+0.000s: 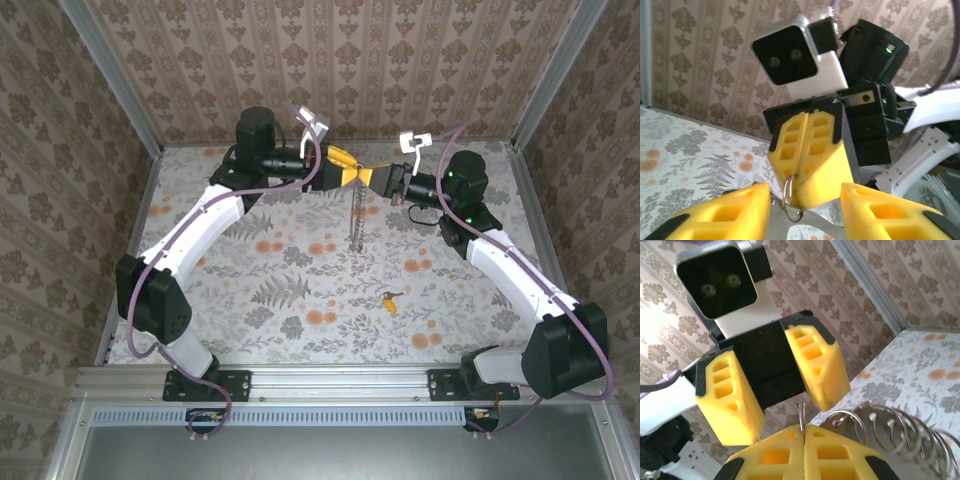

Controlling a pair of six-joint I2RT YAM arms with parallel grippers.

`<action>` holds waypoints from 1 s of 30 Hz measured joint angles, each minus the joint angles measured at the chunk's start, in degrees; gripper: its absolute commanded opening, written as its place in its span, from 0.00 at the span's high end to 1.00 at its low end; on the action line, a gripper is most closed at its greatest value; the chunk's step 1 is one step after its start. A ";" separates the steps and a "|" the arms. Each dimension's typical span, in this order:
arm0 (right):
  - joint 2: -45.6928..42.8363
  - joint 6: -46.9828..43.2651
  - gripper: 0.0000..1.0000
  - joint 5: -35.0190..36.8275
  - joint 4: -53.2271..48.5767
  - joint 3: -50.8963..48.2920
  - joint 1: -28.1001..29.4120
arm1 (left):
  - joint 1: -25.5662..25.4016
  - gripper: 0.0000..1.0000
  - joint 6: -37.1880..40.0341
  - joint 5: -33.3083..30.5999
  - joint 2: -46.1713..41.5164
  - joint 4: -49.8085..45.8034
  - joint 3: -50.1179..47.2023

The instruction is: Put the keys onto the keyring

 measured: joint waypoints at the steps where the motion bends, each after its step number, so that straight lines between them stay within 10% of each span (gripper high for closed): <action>1: 0.00 0.70 1.00 0.55 1.66 -0.48 -0.22 | 0.26 0.48 -2.05 -1.57 -0.63 2.99 -1.81; 14: 2.49 12.59 1.00 7.54 28.20 -4.81 -0.92 | 1.51 0.56 -20.46 -14.12 -1.97 25.35 -9.92; 30: 3.82 16.20 1.00 10.36 34.07 -4.81 0.66 | -1.79 0.66 -28.96 -15.19 2.78 36.20 -7.65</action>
